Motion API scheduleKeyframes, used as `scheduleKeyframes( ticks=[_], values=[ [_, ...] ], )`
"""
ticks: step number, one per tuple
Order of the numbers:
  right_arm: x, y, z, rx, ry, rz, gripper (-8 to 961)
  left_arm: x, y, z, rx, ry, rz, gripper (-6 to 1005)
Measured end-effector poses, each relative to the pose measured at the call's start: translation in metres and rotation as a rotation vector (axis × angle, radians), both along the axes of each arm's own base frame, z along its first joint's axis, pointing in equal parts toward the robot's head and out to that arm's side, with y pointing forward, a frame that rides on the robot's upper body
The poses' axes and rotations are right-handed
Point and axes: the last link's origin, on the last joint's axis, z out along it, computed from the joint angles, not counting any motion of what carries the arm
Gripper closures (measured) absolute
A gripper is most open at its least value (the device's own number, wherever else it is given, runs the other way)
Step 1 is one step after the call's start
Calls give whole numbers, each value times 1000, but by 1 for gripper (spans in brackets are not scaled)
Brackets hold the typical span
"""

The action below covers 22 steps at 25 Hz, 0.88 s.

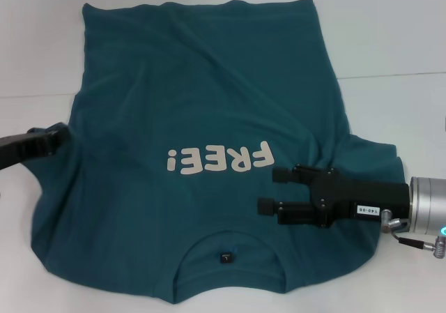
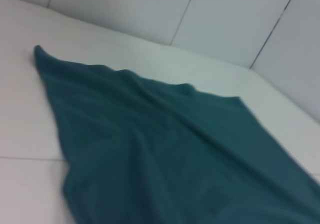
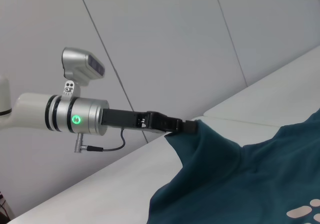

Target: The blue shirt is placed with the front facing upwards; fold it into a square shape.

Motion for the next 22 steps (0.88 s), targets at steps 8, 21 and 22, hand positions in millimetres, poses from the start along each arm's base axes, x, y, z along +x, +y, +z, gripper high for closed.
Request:
scheduleKeyframes(
  ticks=[8,21,22],
  values=[
    [0,0,1,2,-2,1,13,15,3,0,-20,-69,-32,984],
    [0,0,0,-1,-1,0,12,23,8,-6,-32,-90,-45,985],
    [0,0,0,-1,-1,-1,12,23,8,-6,-33,-92,-44,985]
  ],
)
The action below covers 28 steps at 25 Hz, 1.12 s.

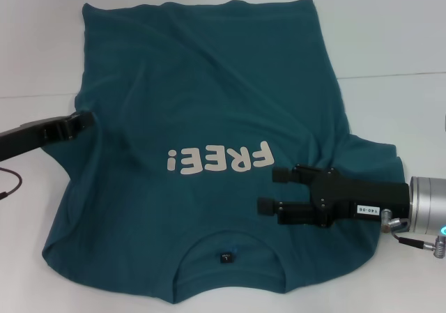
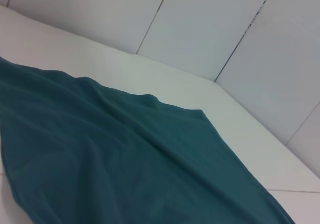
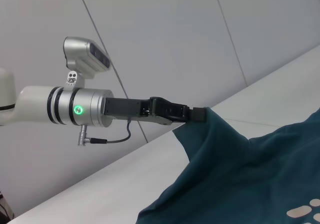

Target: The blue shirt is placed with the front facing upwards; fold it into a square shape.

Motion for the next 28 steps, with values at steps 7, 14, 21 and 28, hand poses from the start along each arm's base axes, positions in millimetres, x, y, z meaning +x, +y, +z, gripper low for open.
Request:
scheduleKeyframes(
  ticks=[7,14,21,28],
  values=[
    [0,0,0,-1,1,-1,13,0,-2,-15,-33,-60,12,974],
    [-1,1,0,-1,-1,4,13,0,-4,-27,-67,-87,23,810],
    [-2,1,0,-2,-3,5,13,-8,-9,-24,-55,-80,30,645],
    [-1,2,1,-2,-3,4,13,-24,-11,-22,-2,-11,58,400]
  ],
)
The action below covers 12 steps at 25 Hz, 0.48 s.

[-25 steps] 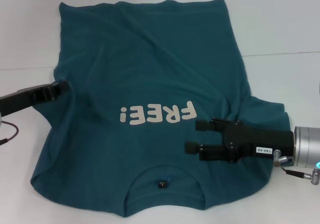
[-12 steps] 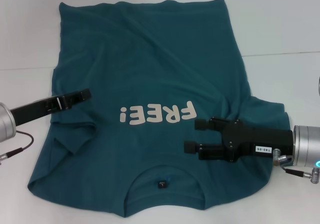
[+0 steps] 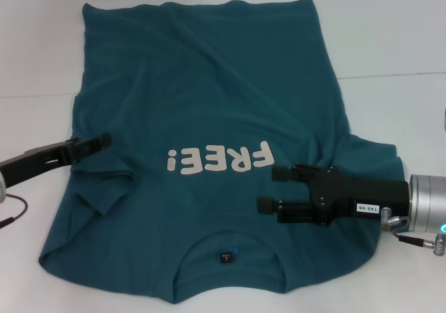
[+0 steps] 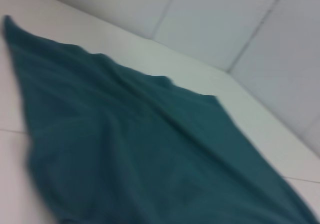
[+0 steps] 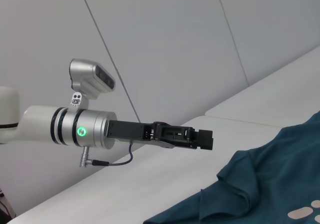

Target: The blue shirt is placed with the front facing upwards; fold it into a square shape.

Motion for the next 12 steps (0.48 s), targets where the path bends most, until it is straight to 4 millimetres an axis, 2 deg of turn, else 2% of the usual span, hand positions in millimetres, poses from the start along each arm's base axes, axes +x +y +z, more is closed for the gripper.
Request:
scheduleKeyframes(
  ticks=[1,6,12],
  values=[
    [0,0,0,-1,1,-2,13,-2,1,1,11,9,12,331],
    [0,0,0,-5,6,-11,12,-18,7,1,69,69,90,176],
    [0,0,-1,-8,8,-14,12,-25,10,-8,72,133,127,176]
  ],
)
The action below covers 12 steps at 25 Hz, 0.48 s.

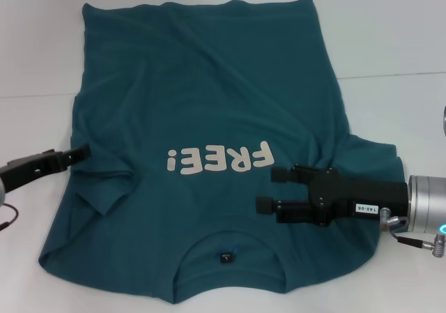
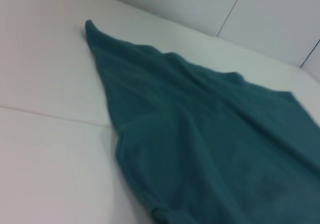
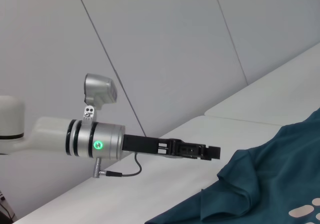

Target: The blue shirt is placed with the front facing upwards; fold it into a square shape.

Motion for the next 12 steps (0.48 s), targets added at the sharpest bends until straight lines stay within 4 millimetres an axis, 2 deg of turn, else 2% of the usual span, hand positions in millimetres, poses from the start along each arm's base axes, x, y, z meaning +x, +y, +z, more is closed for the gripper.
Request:
scheduleKeyframes(
  ticks=[4,12],
  values=[
    [0,0,0,-1,0,0,12,2,4,-12,-16,41,6,176],
    [0,0,1,-6,3,-5,12,4,8,-18,-24,75,5,175]
  ],
)
